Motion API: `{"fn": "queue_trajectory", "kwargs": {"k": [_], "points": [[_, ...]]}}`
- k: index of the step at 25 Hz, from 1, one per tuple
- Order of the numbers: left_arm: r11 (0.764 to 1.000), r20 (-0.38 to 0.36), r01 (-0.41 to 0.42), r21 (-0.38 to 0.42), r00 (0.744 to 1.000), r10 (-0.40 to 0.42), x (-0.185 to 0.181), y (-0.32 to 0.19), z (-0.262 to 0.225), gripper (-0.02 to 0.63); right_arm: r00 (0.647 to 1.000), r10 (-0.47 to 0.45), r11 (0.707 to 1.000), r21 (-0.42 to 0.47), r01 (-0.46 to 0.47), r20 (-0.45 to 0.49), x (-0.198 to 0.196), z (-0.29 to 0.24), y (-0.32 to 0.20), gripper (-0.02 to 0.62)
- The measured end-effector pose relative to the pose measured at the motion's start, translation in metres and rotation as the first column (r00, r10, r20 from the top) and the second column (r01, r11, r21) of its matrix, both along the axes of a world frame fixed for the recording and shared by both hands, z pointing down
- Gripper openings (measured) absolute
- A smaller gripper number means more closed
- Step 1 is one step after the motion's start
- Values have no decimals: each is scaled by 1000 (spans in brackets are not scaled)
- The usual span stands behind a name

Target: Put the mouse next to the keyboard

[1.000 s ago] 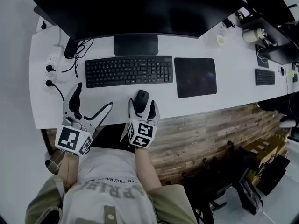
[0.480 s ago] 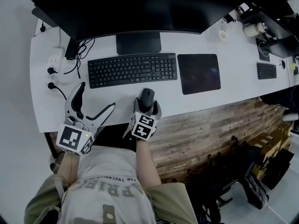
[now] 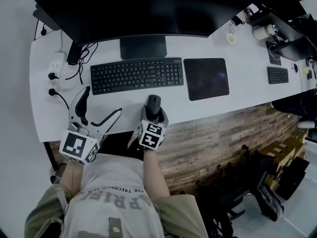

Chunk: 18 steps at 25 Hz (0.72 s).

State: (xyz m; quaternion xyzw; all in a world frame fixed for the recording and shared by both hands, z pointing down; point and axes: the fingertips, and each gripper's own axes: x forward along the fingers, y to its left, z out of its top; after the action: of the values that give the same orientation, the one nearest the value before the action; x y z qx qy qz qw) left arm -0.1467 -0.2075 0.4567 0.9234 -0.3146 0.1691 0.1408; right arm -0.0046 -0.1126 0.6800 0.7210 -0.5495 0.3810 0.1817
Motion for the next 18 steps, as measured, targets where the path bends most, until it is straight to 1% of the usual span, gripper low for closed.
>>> {"fn": "queue_trajectory", "kwargs": {"k": [7, 11, 15, 18], "points": [[1000, -10, 9, 9, 1000, -9, 26, 3, -9, 474, 999, -11, 998, 62, 14, -46, 34, -27, 0, 298], [998, -23, 59, 12, 998, -59, 40, 5, -8, 474, 997, -33, 994, 100, 40, -68, 62, -44, -5, 298], [996, -29, 90, 23, 996, -89, 68, 6, -15, 474, 994, -67, 989, 123, 77, -86, 99, -57, -12, 298], [990, -36, 142, 19, 989, -141, 88, 9, -12, 472, 990, -100, 985, 129, 112, -98, 129, -62, -19, 298]]}}
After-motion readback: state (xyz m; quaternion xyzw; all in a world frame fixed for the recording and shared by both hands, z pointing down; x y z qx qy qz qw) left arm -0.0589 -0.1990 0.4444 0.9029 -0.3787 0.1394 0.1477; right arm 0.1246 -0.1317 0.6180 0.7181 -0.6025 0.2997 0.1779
